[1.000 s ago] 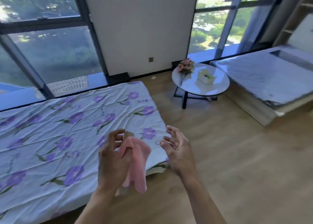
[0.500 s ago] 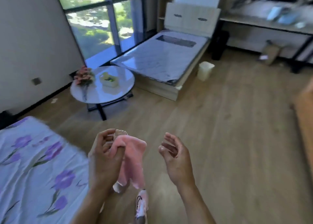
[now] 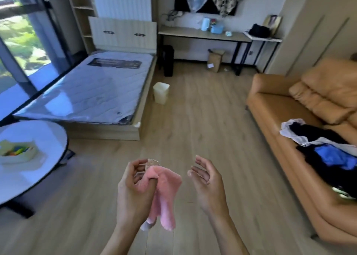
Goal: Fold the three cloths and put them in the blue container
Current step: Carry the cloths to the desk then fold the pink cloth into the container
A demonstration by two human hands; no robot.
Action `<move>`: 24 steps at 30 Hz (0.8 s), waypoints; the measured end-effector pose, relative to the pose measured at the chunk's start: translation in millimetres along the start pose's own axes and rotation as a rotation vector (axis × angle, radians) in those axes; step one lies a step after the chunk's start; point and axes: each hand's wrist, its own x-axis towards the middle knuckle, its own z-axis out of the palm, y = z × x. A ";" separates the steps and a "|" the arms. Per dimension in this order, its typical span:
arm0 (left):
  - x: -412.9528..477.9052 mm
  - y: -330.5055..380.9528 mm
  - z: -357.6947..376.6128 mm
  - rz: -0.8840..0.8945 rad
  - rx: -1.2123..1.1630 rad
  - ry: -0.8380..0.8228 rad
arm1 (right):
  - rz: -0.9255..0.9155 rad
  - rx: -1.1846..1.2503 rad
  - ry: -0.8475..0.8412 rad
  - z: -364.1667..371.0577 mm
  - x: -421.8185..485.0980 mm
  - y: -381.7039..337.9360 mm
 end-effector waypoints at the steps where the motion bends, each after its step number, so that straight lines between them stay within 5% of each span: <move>1: 17.4 4.9 10.5 0.010 0.006 -0.021 | 0.006 0.003 0.031 -4.5 15.9 -1.7; 11: 175.8 26.8 135.2 0.074 0.000 -0.144 | 0.034 0.058 0.212 -48.5 195.2 18.6; 24: 394.5 80.3 308.8 0.117 -0.004 -0.008 | -0.035 0.080 0.141 -110.9 497.3 -22.7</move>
